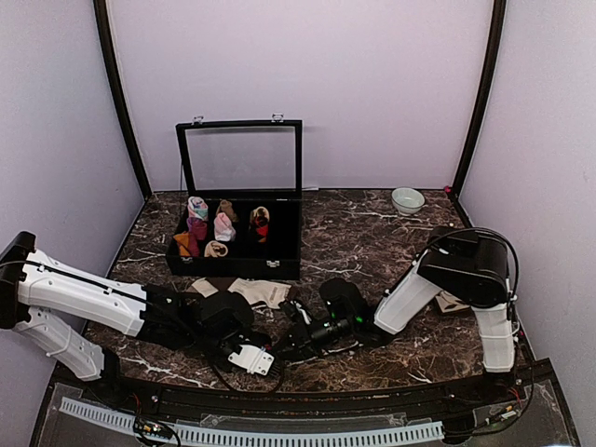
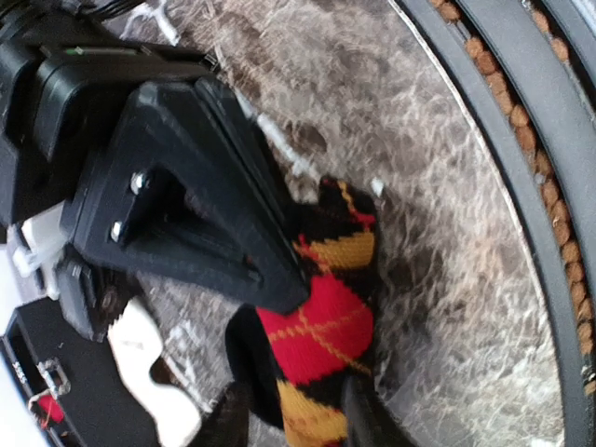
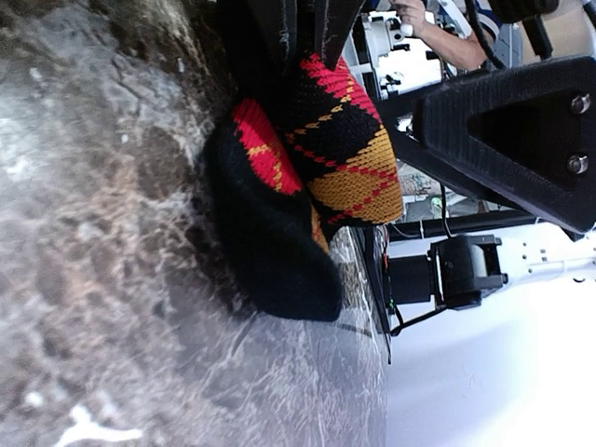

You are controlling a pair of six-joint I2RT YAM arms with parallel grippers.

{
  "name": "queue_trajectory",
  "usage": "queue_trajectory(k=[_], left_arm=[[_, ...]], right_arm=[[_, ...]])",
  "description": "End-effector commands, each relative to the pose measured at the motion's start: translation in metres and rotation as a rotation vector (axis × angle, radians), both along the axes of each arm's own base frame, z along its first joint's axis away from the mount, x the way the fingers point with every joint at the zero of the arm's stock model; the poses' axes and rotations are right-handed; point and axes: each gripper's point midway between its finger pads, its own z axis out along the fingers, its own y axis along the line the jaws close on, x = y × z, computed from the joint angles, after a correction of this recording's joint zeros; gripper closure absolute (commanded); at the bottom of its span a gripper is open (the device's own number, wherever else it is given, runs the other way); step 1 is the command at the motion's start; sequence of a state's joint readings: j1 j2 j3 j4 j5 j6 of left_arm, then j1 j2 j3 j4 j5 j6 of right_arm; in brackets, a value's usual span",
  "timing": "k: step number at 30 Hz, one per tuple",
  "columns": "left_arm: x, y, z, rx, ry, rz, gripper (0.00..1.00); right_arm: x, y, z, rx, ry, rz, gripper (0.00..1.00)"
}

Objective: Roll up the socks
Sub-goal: Pick up the sock from the center of the board.

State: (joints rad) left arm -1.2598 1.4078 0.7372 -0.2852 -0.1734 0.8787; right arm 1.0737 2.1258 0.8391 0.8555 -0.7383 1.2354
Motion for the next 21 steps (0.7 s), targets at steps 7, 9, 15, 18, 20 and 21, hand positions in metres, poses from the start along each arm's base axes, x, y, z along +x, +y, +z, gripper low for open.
queue_trajectory(k=[7, 9, 15, 18, 20, 21], left_arm=[[0.015, -0.001, 0.018, -0.053, -0.127, -0.008, 0.72], [0.007, 0.005, 0.009, -0.036, -0.073, 0.003, 0.65], [-0.006, 0.009, -0.006, -0.031, 0.036, 0.051, 0.61], [-0.002, 0.004, -0.006, -0.031, 0.017, 0.037, 0.69], [0.003, 0.0, -0.007, -0.023, -0.013, 0.036, 0.67], [0.007, -0.001, -0.007, -0.022, -0.035, 0.033, 0.66]], right_arm=[[0.02, 0.008, 0.025, 0.084, 0.031, -0.093, 1.0], [0.024, 0.007, 0.026, 0.077, 0.017, -0.099, 1.0], [0.024, 0.006, 0.031, 0.087, 0.013, -0.1, 1.0], [0.027, 0.011, 0.042, 0.118, 0.007, -0.101, 1.0], [0.029, 0.015, 0.053, 0.148, -0.001, -0.099, 1.0], [0.03, 0.016, 0.058, 0.162, -0.001, -0.1, 1.0]])
